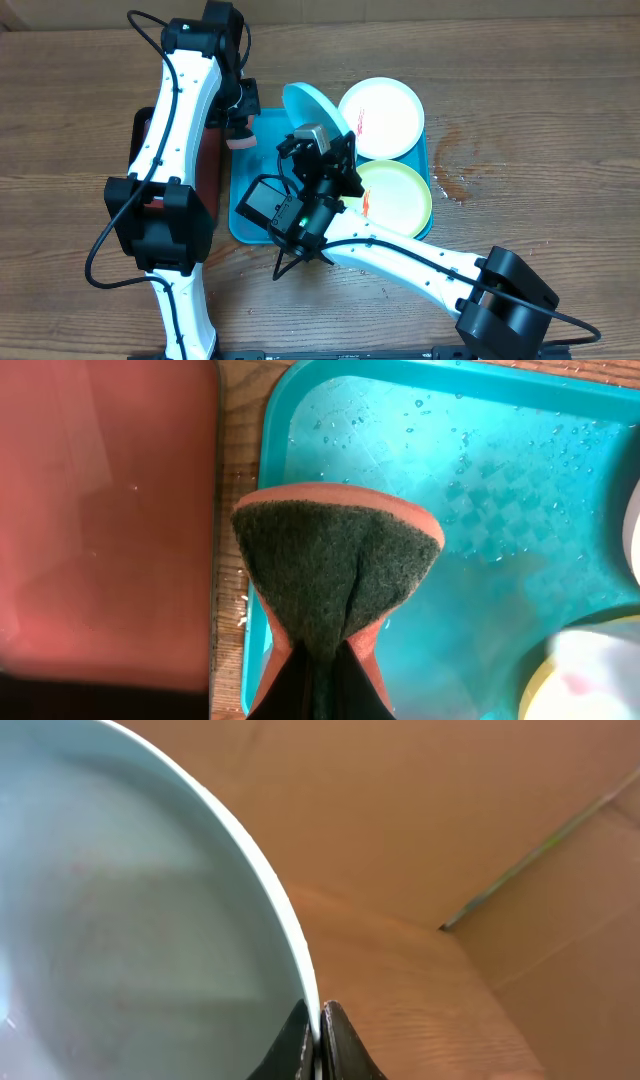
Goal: Clean dirty plates on tray and stack at the side
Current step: 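Carry the light blue plate right and set it on the table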
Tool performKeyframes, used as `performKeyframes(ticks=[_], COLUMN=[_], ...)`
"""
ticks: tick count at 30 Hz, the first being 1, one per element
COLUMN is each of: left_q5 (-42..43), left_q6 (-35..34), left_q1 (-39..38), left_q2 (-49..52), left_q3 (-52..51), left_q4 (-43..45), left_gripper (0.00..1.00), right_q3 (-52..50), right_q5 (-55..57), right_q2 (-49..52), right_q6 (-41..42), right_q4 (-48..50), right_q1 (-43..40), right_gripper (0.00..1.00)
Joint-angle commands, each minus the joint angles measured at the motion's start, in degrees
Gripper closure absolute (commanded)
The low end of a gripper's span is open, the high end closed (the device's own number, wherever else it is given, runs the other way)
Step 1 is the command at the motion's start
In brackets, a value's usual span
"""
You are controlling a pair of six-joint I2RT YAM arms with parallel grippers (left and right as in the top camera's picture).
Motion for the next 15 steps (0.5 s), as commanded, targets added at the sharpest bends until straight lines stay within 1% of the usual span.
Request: performKeyframes(ticks=[1, 5, 8, 15], left_q5=[0.6, -0.2, -1.1, -1.1], left_q6=[1.2, 1.4, 1.4, 1.3], left_q1=[-0.2, -0.2, -0.2, -0.2], left_q2=[-0.1, -0.1, -0.1, -0.1], left_q3=[0.4, 0.4, 0.4, 0.4], left_q4=[0.0, -0.4, -0.6, -0.6], left_gripper=[0.96, 0.96, 0.96, 0.96], right_q3=[2.0, 2.0, 2.0, 2.0], right_q5=[-10.2, -25.8, -37.0, -55.9], right_q2=[-1.4, -1.4, -2.0, -7.5], right_q6=[1.2, 1.3, 1.2, 1.0], right_q4=[-1.0, -3.5, -3.5, -3.4], right_q1=[-0.8, -3.2, -6.0, -15.4], right_gripper=[0.96, 0.96, 0.96, 0.96])
